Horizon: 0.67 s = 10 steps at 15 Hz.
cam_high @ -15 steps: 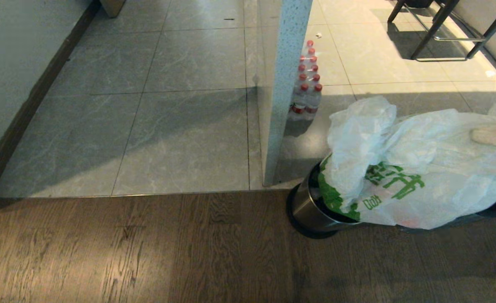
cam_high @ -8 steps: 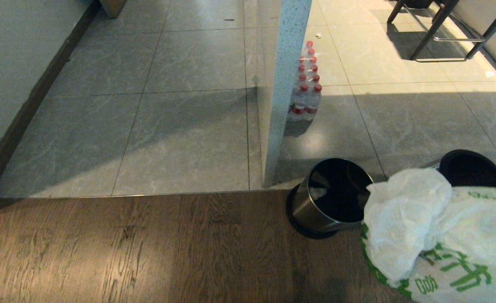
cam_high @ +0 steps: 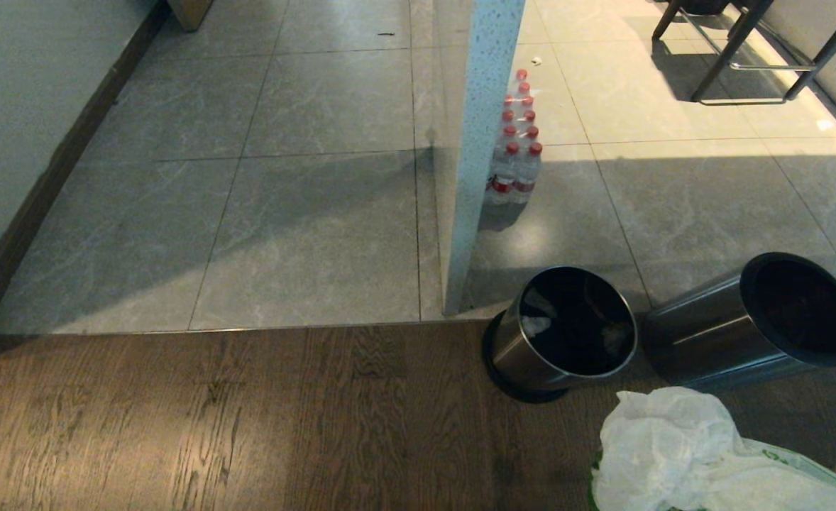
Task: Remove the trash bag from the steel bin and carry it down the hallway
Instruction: Put the trash bag at the door
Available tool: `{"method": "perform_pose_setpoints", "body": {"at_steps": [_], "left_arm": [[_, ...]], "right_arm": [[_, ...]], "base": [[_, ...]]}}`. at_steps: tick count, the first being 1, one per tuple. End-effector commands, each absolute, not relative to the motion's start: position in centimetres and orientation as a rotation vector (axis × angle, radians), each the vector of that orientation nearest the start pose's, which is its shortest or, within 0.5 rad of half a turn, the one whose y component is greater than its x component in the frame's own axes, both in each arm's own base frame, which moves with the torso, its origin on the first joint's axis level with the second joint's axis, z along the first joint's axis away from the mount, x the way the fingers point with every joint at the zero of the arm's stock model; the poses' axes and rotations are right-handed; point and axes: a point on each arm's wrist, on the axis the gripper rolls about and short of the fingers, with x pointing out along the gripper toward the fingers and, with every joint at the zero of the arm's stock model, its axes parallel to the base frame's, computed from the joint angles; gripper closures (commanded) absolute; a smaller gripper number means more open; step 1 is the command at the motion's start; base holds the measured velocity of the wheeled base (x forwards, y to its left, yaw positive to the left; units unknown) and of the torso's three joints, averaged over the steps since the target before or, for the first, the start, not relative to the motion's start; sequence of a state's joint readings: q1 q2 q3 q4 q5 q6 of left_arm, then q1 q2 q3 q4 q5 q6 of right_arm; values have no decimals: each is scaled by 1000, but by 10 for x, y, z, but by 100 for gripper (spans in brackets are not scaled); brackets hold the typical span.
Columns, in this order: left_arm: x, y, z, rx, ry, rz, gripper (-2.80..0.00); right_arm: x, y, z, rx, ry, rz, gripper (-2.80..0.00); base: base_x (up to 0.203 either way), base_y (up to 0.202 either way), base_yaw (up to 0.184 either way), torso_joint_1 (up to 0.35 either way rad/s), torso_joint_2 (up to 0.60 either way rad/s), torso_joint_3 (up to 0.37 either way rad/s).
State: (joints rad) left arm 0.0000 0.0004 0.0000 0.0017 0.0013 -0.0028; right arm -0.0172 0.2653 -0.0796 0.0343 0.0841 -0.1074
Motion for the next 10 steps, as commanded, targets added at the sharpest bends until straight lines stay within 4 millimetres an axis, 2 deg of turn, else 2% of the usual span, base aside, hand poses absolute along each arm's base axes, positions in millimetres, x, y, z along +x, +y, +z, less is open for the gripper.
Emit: {"method": "perform_pose_setpoints", "body": {"at_steps": [1, 4, 10], "left_arm": [[-23, 0, 75, -3, 0, 2, 0], [-23, 0, 75, -3, 0, 2, 0], [-23, 0, 75, -3, 2, 2, 0]], "right_arm": [[-9, 1, 84, -103, 124, 23, 0], [-19, 1, 78, -68, 34, 21, 0], [-18, 0, 77, -17, 52, 3, 0]], "base": [[0, 0, 0, 0, 0, 0], [0, 0, 0, 0, 0, 0], [0, 0, 0, 0, 0, 0]]}}
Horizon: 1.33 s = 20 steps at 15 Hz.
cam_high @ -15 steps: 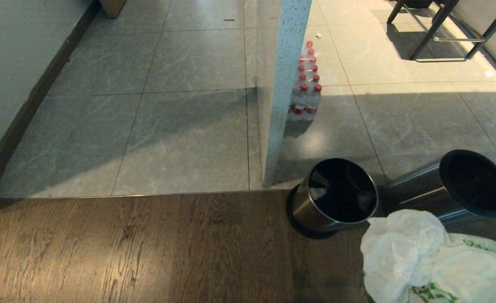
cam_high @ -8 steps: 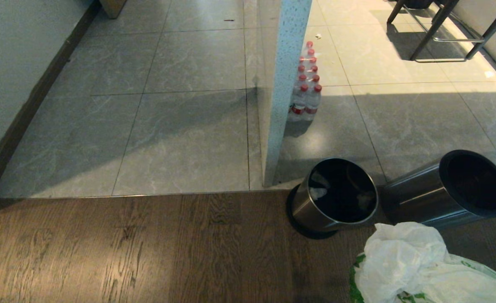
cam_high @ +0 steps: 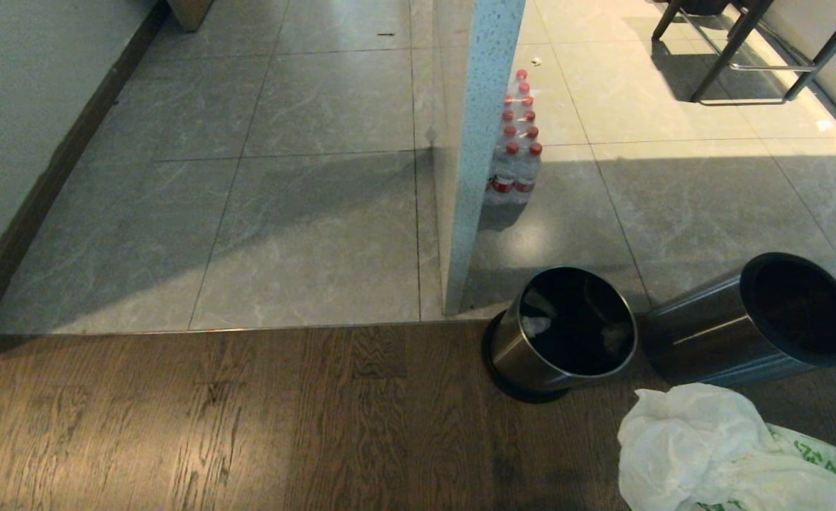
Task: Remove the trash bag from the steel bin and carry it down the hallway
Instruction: Put the trash bag at the door
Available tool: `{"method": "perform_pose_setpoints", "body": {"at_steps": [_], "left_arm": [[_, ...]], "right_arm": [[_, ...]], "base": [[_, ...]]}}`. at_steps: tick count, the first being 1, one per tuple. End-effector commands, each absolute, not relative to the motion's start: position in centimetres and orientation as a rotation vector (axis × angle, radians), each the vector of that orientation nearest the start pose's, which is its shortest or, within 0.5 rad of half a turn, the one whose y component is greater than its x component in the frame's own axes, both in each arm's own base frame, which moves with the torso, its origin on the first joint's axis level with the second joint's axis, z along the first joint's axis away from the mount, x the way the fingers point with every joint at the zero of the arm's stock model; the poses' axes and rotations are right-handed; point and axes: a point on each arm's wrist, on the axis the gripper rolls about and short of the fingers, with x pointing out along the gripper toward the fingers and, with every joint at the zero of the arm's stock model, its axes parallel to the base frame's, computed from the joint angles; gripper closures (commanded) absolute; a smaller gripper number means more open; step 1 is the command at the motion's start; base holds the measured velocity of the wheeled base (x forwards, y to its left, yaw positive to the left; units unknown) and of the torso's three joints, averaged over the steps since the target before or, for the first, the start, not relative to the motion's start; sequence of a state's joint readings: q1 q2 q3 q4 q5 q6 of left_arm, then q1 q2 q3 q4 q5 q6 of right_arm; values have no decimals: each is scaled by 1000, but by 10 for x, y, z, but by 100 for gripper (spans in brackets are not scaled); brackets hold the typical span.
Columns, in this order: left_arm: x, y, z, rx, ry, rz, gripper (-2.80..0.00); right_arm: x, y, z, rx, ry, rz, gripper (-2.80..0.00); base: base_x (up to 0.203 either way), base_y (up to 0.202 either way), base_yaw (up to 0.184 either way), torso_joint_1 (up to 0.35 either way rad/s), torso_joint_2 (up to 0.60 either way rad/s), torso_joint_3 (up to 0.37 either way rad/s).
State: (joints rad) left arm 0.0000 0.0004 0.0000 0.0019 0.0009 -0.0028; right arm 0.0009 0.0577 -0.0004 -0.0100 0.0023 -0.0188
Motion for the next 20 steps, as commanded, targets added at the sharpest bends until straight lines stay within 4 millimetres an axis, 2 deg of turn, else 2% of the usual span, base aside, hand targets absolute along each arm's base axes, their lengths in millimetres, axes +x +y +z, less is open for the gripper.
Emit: {"method": "perform_pose_setpoints", "body": {"at_steps": [1, 20], "left_arm": [[-23, 0, 75, -3, 1, 2, 0], [-23, 0, 75, -6, 0, 2, 0]], "right_arm": [[-18, 0, 78, -11, 49, 2, 0], [-18, 0, 77, -6, 49, 2, 0]], "base": [[0, 0, 0, 0, 0, 0], [0, 0, 0, 0, 0, 11]]}}
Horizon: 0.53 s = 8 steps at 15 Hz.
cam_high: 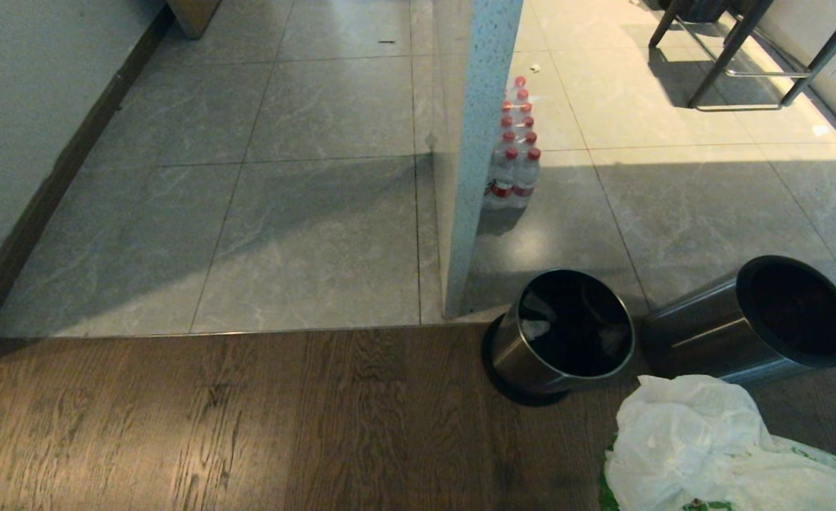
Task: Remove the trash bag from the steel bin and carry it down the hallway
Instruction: Put the trash bag at the door
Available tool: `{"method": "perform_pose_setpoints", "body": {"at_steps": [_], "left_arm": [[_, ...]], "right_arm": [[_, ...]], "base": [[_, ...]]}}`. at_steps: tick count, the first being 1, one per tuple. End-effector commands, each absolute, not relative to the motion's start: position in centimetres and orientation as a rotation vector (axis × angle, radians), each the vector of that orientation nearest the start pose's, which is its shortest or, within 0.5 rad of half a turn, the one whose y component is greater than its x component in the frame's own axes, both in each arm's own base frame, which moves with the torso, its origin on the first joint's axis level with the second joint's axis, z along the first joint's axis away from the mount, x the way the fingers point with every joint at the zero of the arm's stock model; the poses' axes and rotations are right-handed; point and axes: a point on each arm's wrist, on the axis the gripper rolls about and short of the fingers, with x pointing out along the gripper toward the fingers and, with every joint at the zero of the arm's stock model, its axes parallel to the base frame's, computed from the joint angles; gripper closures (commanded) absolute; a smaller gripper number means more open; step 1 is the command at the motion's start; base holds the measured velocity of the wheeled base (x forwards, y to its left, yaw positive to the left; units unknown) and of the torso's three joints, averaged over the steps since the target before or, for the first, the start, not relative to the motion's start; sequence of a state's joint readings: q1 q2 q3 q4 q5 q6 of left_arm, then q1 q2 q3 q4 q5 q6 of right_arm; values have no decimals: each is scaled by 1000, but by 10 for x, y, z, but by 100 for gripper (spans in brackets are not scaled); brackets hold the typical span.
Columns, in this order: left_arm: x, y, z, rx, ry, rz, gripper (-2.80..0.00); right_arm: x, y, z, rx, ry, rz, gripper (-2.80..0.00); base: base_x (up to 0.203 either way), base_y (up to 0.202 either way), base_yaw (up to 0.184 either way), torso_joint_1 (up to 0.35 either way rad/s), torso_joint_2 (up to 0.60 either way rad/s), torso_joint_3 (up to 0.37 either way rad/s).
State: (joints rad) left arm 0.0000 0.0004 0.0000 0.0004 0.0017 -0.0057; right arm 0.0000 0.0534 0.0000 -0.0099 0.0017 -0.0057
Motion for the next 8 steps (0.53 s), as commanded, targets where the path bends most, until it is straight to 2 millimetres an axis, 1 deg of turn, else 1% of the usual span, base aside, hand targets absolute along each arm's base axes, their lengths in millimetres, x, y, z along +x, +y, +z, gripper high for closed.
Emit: {"method": "perform_pose_setpoints", "body": {"at_steps": [1, 8], "left_arm": [[-23, 0, 75, -6, 0, 2, 0], [-23, 0, 75, -6, 0, 3, 0]], "right_arm": [[-18, 0, 78, -6, 48, 2, 0], [-18, 0, 77, -6, 49, 2, 0]], "base": [[0, 0, 0, 2, -2, 168], [0, 0, 0, 2, 4, 196]]}}
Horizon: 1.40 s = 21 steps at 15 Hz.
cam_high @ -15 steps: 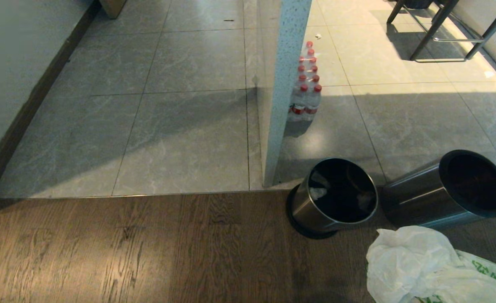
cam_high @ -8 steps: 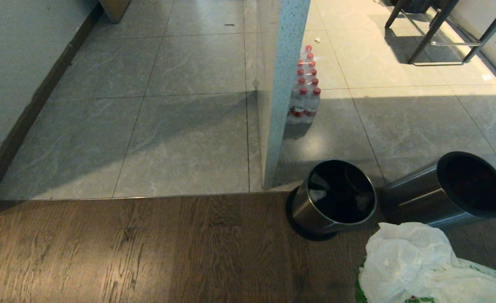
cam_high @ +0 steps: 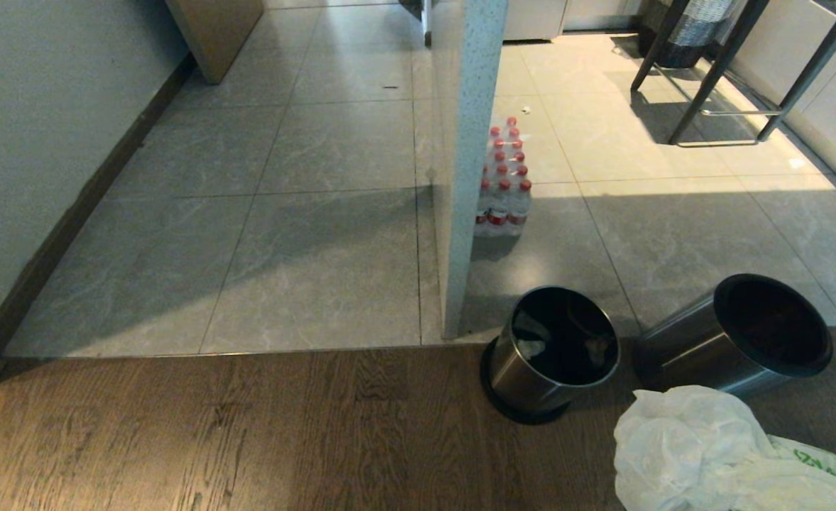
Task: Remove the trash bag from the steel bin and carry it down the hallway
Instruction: Put the trash bag at the door
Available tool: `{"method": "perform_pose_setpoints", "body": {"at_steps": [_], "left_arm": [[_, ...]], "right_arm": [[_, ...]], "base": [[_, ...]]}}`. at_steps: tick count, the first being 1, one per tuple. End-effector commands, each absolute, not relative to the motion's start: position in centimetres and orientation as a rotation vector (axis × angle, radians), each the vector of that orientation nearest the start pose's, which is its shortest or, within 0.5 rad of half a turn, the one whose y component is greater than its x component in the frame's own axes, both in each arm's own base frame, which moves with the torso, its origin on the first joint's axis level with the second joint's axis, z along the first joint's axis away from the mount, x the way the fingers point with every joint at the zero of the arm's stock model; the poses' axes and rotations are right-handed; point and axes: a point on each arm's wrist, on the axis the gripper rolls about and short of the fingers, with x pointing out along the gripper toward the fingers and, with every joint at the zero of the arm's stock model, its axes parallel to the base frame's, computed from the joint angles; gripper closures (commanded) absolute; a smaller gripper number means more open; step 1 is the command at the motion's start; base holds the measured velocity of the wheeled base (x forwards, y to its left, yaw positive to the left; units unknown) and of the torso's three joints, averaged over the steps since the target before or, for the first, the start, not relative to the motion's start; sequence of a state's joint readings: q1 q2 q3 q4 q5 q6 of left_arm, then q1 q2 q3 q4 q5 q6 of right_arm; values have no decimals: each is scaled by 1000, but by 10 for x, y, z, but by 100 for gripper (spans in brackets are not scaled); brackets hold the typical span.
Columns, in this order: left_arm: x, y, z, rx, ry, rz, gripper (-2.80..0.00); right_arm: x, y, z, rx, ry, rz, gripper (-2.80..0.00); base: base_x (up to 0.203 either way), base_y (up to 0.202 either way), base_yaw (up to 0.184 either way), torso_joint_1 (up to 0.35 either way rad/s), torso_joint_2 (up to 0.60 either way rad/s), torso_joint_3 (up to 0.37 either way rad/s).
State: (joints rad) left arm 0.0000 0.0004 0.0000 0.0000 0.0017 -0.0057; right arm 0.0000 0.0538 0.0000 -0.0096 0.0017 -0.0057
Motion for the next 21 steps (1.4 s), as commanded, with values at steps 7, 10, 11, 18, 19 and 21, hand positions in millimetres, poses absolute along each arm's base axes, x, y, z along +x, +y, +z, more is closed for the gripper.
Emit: {"method": "perform_pose_setpoints", "body": {"at_steps": [7, 10, 11, 18, 19, 21], "left_arm": [[-23, 0, 75, -6, 0, 3, 0], [-23, 0, 75, -6, 0, 3, 0], [-23, 0, 75, -6, 0, 2, 0], [-23, 0, 75, -6, 0, 3, 0], [-23, 0, 75, -6, 0, 3, 0], [-23, 0, 75, -6, 0, 3, 0]], "right_arm": [[-18, 0, 77, -6, 49, 2, 0], [-18, 0, 78, -6, 49, 2, 0], [-18, 0, 77, -6, 51, 2, 0], [-18, 0, 78, -6, 48, 2, 0], [-18, 0, 78, -6, 48, 3, 0], [-18, 0, 77, -6, 49, 3, 0]], "base": [[0, 0, 0, 2, 4, 204], [0, 0, 0, 1, 3, 205], [0, 0, 0, 2, 2, 203], [0, 0, 0, 2, 2, 203], [0, 0, 0, 4, 4, 196], [0, 0, 0, 2, 3, 206]]}}
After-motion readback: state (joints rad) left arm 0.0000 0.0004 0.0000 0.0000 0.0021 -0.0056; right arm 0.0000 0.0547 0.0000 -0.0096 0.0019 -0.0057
